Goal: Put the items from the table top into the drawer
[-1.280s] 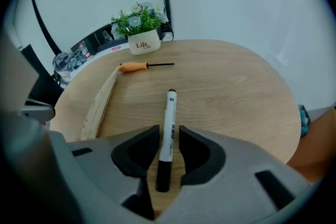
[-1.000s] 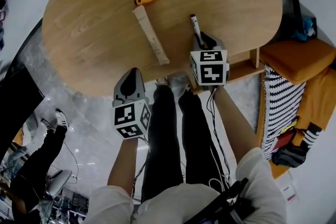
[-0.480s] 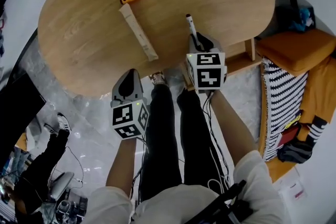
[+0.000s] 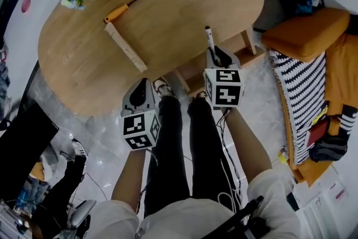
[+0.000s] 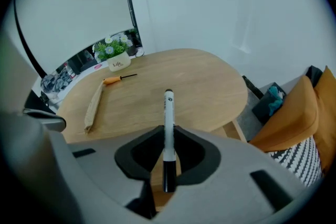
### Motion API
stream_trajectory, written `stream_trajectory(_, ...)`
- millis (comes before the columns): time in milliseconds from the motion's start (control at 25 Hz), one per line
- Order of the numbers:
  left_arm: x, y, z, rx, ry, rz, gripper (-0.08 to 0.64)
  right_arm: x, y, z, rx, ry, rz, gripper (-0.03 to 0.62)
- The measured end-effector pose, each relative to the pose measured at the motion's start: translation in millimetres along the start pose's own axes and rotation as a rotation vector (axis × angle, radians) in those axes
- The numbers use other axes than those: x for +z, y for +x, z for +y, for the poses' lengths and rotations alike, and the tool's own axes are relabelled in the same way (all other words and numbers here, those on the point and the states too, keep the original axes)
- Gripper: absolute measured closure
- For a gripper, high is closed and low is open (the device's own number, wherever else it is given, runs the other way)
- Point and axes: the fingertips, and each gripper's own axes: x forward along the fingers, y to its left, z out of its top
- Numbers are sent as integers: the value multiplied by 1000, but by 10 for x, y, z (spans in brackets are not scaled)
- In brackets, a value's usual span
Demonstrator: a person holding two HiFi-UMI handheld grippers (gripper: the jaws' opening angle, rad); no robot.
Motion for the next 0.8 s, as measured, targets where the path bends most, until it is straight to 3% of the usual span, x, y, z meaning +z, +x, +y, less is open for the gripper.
stream_trajectory(480,75,268,-842,-156,214,42,551,-651,-373,-831,-152,334,-4,534)
stream_trajectory(800,3,296,-1082,-209,298,69,551,-767,-444,-998,-153,549,-60,534)
